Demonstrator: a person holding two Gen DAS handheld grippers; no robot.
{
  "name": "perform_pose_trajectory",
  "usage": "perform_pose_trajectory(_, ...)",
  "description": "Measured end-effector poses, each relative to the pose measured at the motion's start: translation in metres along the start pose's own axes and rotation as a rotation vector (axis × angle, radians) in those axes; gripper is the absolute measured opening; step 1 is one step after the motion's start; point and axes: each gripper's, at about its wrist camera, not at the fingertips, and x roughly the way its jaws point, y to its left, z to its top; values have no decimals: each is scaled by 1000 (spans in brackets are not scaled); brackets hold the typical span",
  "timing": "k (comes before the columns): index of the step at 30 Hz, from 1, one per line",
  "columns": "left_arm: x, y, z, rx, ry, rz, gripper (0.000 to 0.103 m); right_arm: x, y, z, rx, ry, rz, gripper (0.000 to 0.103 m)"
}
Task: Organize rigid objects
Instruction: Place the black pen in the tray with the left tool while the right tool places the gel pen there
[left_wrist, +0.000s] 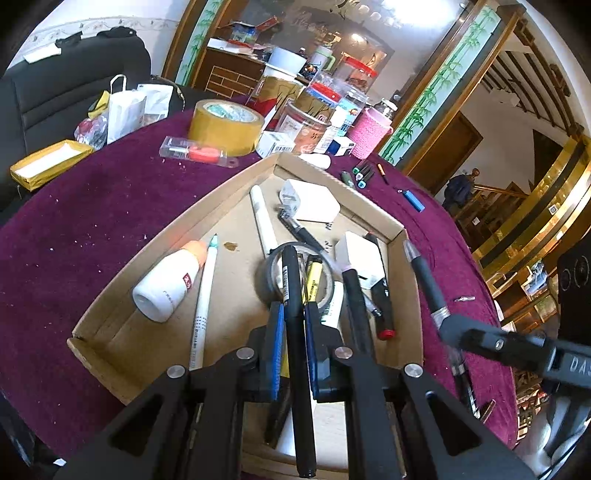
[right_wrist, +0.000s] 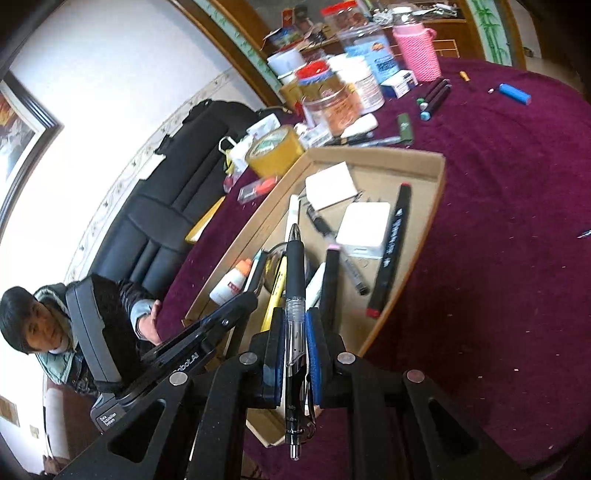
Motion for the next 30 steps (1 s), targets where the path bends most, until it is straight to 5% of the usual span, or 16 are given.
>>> perform_pose_trajectory(11,9,7,2,29,-10,40,11,35,18,-6,-48,56,-26,13)
perform_pose_trajectory(21,14,6,4,45,-18,66,16,51,17,-14,-63,56,-159,13)
perform_pose_trajectory(23,8,4,3,52,-50,107,38,53,18,-17,-71,56,-174,13)
perform_pose_trajectory(28,-19,7,9,28,-144,117,66,51,27,-22,-139,26,-254,16)
perform_pose_trajectory(30,-30,10,11,17,-187,143,74,48,31,-24,-164,3,-283,29)
